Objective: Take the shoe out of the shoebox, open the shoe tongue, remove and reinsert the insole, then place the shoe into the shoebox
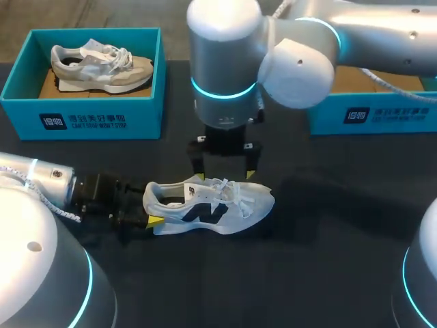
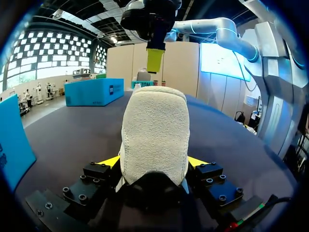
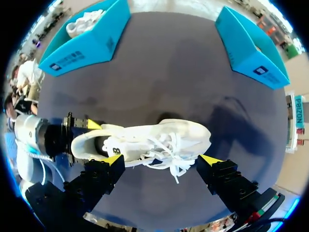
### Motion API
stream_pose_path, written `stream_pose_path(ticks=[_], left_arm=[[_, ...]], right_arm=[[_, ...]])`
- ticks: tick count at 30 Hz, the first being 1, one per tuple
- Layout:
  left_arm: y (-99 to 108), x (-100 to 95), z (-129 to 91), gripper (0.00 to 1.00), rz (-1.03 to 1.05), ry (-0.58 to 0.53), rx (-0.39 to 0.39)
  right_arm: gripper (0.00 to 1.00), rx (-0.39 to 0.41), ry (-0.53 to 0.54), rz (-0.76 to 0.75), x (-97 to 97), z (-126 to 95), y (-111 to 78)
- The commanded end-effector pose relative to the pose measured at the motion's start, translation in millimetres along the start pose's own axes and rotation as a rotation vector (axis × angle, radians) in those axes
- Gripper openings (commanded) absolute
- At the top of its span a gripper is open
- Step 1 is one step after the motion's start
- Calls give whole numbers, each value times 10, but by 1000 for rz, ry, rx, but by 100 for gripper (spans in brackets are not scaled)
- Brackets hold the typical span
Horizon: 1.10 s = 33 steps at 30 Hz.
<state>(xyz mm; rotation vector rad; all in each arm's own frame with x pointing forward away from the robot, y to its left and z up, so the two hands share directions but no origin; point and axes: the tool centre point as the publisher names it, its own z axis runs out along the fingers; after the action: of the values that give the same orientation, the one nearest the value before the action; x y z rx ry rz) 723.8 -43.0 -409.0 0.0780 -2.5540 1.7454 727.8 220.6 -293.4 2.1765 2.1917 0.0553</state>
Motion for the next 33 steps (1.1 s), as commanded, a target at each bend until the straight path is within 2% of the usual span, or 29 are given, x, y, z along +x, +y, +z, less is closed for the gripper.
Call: stream_pose_path(ticks=[1, 15, 33], left_arm=[[27, -36, 22, 0, 0, 1, -3], [27, -36, 22, 0, 0, 1, -3], [27, -36, 22, 0, 0, 1, -3]], right_arm=[[100, -20, -67, 34, 183, -3, -13], [100, 5, -135, 0, 533, 128, -52], [100, 34, -266, -35, 640, 372, -131]])
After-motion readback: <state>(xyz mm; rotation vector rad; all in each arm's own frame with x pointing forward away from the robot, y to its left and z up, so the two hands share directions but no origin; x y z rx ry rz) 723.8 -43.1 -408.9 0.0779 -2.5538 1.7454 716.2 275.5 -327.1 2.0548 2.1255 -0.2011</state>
